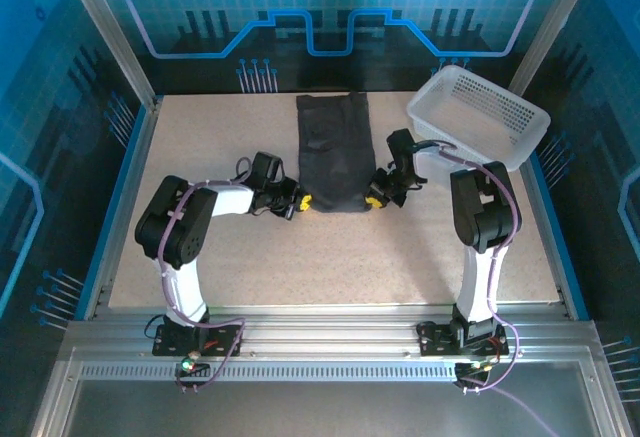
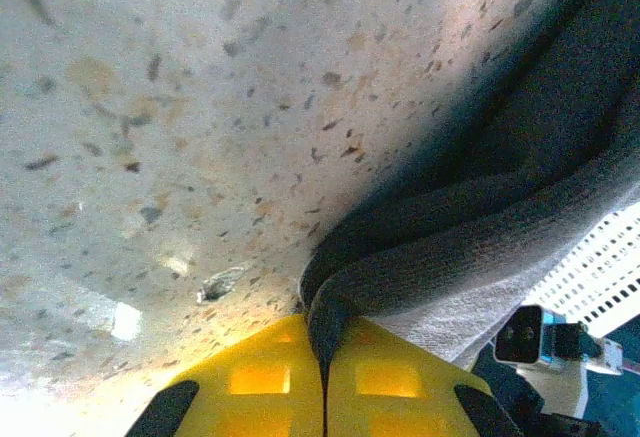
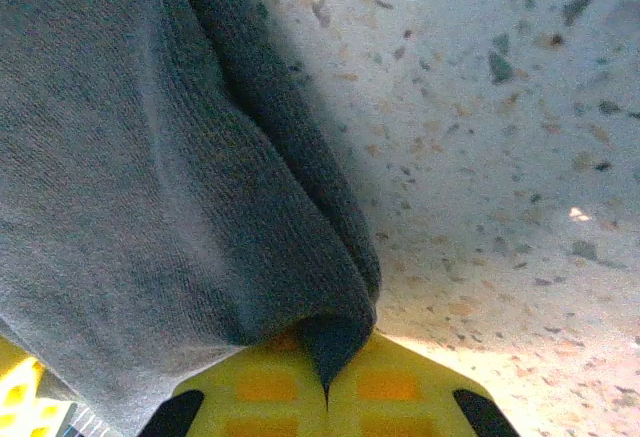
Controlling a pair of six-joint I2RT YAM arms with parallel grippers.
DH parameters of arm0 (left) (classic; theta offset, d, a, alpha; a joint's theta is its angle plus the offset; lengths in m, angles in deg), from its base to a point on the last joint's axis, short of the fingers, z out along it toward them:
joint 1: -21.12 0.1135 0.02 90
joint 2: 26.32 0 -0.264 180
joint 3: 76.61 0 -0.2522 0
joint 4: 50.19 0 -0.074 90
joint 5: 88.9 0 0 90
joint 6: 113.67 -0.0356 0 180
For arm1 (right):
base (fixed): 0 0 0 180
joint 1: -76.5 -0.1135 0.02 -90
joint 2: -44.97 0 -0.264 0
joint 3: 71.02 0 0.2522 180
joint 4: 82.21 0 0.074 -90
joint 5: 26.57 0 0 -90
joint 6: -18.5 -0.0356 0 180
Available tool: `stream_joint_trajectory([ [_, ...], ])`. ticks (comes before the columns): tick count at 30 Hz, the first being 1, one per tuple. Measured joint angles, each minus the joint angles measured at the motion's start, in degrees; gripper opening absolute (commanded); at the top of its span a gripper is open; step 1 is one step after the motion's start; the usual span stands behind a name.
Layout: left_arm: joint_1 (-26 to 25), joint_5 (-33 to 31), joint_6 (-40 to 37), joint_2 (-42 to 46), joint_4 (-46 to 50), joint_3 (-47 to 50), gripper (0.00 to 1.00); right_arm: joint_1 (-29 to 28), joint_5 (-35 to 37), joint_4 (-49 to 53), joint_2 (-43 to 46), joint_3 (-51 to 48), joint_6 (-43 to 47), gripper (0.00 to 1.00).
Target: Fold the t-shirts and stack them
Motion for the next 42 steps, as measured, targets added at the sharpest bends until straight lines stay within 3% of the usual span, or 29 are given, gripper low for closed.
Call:
stream_joint_trajectory([
  [7, -2.19, 0.96, -6.6, 11.74, 7.74, 6.25, 0.0, -2.67, 1.18, 0.22, 11.3, -11.85, -0.68, 0.0],
  [15, -8.57, 2.47, -8.98, 31.47, 18.97, 17.77, 0.0, -11.19, 1.33, 5.25, 29.49, -25.22, -5.31, 0.0],
  [23, -10.05, 3.19, -8.72, 44.3, 26.82, 15.78, 0.0, -12.85, 1.64, 13.68, 41.31, -20.96, -10.1, 0.0],
  [27, -9.33, 2.71, -8.31, 44.59, 28.57, 11.26, 0.0, -12.26, 2.82, 16.37, 40.92, -14.16, -11.02, 0.0],
  [32, -4.52, 1.53, -8.41, 41.75, 28.98, 3.41, 0.0, -9.92, 3.13, 17.35, 35.04, -4.15, -10.27, 0.0],
  [41, 3.23, 1.73, -9.49, 21.53, 24.46, -11.91, 0.0, -4.52, 4.46, 17.31, 13.35, 20.44, -6.75, 0.0],
  [42, 3.93, 1.73, -9.88, 19.15, 24.37, -13.51, 0.04, -4.02, 4.48, 17.4, 11.1, 22.62, -6.67, 0.0],
])
